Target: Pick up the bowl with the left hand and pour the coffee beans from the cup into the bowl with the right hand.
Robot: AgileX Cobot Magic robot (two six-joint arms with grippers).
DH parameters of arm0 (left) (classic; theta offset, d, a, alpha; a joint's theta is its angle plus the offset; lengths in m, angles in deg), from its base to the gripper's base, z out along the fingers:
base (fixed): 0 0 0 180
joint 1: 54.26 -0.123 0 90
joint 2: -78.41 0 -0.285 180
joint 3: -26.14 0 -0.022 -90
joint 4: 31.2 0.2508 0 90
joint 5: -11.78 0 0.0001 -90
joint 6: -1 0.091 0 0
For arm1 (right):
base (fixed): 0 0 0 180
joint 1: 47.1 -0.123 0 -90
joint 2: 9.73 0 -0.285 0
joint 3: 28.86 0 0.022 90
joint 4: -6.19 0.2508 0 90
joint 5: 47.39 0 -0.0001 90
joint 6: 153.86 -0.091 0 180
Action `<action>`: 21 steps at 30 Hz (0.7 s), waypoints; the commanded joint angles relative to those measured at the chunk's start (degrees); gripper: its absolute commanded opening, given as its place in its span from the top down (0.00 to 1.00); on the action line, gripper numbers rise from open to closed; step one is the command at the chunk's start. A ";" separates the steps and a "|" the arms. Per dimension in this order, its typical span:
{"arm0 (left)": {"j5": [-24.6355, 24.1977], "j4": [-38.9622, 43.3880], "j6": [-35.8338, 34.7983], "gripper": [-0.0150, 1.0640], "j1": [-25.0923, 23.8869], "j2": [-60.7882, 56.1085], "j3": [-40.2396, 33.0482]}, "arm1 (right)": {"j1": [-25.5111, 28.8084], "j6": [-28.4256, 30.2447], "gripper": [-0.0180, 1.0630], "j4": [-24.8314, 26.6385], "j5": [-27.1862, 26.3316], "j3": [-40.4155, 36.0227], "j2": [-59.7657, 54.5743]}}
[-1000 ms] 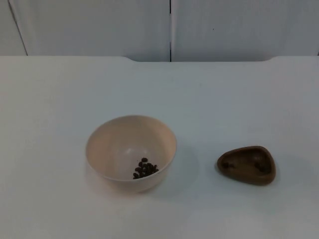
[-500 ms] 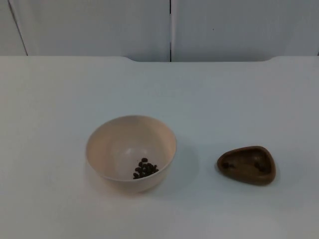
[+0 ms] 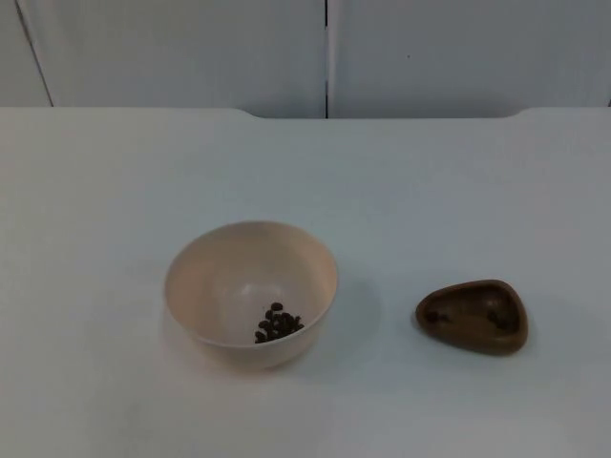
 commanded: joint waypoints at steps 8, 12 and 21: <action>-2.98 -0.87 2.55 0.01 -0.12 -0.21 -0.22 | 0.20 0.49 0.28 -1.07 2.94 -2.44 2.63; -4.39 -0.87 3.01 0.01 -0.12 -0.21 -0.22 | 0.20 0.33 0.28 -1.38 2.57 -3.57 2.63; -5.64 -1.01 3.40 0.01 -0.12 -0.21 -0.22 | 0.20 -0.11 0.28 -2.32 3.47 -3.42 2.63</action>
